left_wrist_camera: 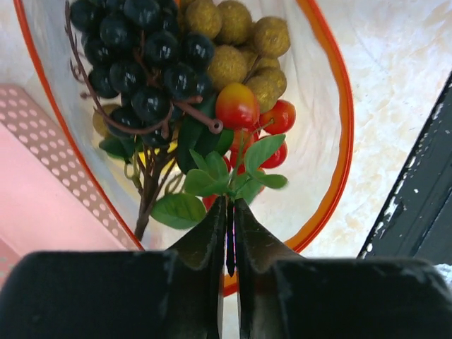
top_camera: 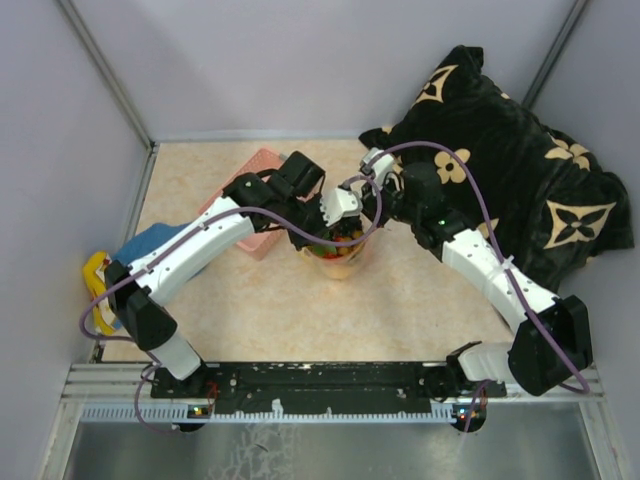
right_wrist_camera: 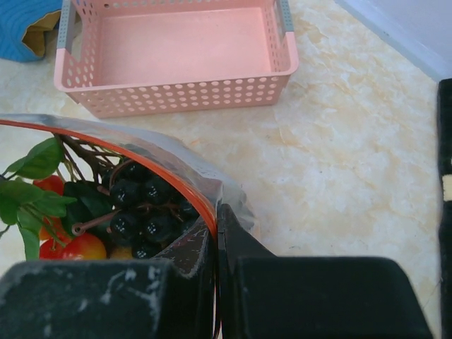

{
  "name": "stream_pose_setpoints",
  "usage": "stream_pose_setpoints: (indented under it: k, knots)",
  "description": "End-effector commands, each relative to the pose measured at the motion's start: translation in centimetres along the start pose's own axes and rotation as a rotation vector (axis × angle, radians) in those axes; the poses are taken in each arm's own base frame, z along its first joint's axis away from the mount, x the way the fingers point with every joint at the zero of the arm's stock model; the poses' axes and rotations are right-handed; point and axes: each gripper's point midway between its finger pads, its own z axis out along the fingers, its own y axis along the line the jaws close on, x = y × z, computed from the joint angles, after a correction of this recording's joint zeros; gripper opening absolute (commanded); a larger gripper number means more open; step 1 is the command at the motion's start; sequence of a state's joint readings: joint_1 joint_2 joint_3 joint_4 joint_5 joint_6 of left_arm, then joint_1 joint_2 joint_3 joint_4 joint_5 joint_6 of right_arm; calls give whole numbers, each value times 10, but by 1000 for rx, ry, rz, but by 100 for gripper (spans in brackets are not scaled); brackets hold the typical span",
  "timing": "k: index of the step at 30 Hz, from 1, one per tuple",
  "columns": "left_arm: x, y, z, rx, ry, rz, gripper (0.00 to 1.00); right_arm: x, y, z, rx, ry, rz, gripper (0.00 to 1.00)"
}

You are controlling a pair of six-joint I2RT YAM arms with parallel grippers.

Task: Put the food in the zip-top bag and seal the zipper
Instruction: Place the fake fruit in the zipper food storage bag.

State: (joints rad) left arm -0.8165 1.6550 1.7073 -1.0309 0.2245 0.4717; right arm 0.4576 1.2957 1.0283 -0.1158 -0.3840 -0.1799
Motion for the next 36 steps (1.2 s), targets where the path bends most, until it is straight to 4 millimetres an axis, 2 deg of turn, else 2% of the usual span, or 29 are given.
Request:
stream_pose_setpoints:
  k: [1,4,6,10,15,22,24,27,29,36]
  knots:
    - [20,10,-9,-96,70,-9,14,-59,-15,-19,59,-157,-53,0]
    - [36,21,-8,-170,130,-27,18,-65,-13,-20,43,-169,-58,0]
    - [36,22,-7,-174,129,-26,26,-68,-11,-20,32,-178,-57,0]
    - [17,19,-12,-154,55,-25,42,-70,-8,-20,17,-185,-49,0]
    - [-8,20,-28,-164,-56,-7,54,-70,-8,-21,20,-185,-46,0]
    - [-24,32,-53,-280,-178,-58,70,-69,-9,-23,30,-184,-47,0]
    - [-21,38,-56,-315,-198,-98,72,-69,-9,-23,31,-184,-47,0]
    - [-8,46,-54,-355,-190,-164,74,-69,-9,-23,31,-183,-46,0]
    - [-6,51,-51,-359,-211,-200,75,-67,-9,-22,29,-180,-45,0]
    - [-32,33,-29,-201,-323,-272,77,-65,-9,-21,25,-174,-40,0]
